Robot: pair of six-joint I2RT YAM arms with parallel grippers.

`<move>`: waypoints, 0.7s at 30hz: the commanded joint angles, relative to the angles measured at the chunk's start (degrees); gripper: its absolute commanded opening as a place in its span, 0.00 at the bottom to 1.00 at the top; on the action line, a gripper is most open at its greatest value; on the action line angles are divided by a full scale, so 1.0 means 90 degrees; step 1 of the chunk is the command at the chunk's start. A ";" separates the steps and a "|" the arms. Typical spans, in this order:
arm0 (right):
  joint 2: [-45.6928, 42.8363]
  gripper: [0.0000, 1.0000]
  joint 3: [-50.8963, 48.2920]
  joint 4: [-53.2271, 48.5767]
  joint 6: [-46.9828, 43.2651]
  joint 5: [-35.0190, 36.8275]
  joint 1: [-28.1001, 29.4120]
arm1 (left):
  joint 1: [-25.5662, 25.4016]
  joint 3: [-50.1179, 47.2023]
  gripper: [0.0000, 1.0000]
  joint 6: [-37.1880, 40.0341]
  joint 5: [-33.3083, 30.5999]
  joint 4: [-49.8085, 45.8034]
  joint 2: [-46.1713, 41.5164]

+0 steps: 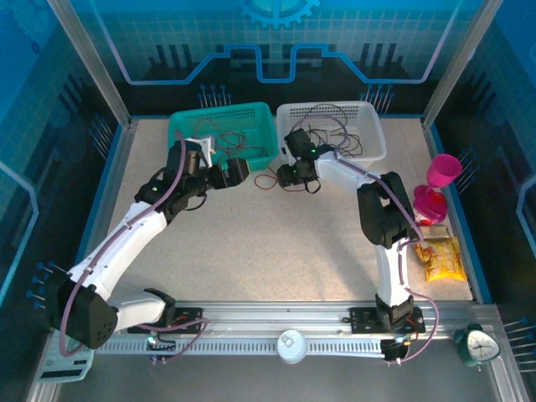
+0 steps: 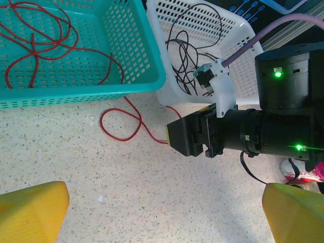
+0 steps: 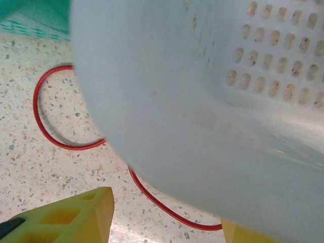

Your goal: Untangle the cables

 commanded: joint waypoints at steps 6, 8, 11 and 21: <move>-0.0336 0.56 -0.0676 0.0379 -0.0408 0.0347 0.0332 | -0.0037 -0.0141 0.99 -0.0068 0.0065 0.0189 -0.0136; -0.0256 0.56 -0.0738 0.0437 -0.0405 0.0444 0.0407 | -0.0038 -0.0134 0.99 -0.0070 0.0073 0.0189 -0.0136; -0.0112 0.56 -0.0719 0.0479 -0.0400 0.0585 0.0467 | -0.0037 -0.0128 0.99 -0.0061 0.0063 0.0173 -0.0146; 0.0542 0.56 -0.0095 0.0212 -0.0481 0.0815 0.0441 | -0.0037 -0.0151 0.99 -0.0069 0.0058 0.0159 -0.0175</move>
